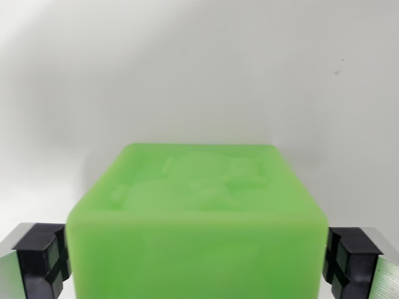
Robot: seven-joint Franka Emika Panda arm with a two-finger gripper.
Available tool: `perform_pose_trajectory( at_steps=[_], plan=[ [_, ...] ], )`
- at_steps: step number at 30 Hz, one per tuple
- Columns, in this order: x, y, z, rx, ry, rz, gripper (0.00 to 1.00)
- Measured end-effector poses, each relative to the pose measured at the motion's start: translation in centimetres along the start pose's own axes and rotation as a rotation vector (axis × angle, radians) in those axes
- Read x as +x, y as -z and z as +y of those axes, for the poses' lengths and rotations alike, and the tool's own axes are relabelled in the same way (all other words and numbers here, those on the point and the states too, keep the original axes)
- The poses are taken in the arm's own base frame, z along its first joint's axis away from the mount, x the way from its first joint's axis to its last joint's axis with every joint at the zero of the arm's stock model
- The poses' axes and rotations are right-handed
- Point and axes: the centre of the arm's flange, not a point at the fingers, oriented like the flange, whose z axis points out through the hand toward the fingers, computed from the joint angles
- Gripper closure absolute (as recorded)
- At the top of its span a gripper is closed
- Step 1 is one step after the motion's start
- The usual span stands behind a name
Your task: Stack cube
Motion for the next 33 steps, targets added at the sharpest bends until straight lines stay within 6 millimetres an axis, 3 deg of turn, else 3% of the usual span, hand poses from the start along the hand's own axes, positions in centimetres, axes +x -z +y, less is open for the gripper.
perform_pose_trajectory(
  at_steps=[3,4,33],
  plan=[
    [0.01,-0.2,0.01,0.0,0.0,0.0,0.0],
    [0.01,-0.23,0.01,0.0,0.0,-0.001,1.0],
    [0.01,-0.22,-0.02,0.001,0.0,-0.001,1.0]
  ],
)
